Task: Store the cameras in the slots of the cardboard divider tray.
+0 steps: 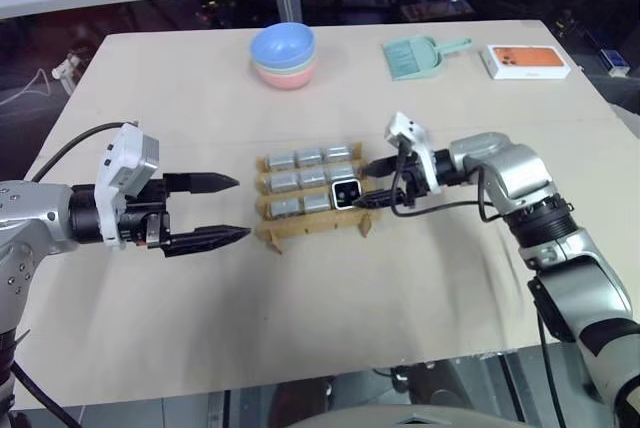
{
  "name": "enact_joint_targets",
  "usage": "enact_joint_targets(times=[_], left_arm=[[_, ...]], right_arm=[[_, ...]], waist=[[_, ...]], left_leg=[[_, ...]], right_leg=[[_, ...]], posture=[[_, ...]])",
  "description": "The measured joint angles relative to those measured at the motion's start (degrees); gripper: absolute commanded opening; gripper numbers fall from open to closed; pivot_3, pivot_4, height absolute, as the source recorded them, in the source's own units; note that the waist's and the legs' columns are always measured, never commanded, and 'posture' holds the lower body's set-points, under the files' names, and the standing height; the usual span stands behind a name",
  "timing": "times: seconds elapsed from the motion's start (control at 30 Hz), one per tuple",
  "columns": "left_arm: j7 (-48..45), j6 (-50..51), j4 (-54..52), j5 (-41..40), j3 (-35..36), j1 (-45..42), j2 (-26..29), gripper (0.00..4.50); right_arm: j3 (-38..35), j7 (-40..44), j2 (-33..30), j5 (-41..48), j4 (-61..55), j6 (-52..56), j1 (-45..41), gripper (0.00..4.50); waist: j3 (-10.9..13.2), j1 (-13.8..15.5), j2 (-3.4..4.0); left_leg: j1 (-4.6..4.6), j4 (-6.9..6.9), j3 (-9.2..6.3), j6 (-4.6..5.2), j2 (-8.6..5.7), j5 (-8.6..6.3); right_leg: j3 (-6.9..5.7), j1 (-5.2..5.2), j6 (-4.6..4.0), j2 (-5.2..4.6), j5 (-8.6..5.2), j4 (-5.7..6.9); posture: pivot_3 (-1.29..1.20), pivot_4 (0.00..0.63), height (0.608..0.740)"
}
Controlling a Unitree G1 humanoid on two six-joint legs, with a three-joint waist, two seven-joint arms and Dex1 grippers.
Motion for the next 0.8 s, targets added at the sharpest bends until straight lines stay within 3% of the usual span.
enact_joint_targets(times=[0.67,0.8], left_arm=[[-1.10,-0.20,1.05,0.29,-2.14,-1.94,0.32,4.46],[-1.10,-0.28,1.13,0.30,-2.24,-1.95,0.32,4.50]], right_arm=[[-1.26,-3.15,2.42,3.50,-3.90,5.71,1.49,4.50],[-1.67,-4.01,2.72,3.52,-3.90,5.92,1.71,3.43]], waist=[[0.00,-0.16,0.00],[-0.01,-0.14,-0.01]], left_leg=[[0.02,-0.01,0.00,-0.01,0.01,0.00],[0.02,-0.01,-0.01,0.00,0.01,0.00]], right_leg=[[0.01,0.00,0.00,0.02,0.00,0.01],[0.01,0.00,0.00,0.01,0.00,0.01]], posture=[[0.00,0.150,0.740],[0.00,0.150,0.740]])
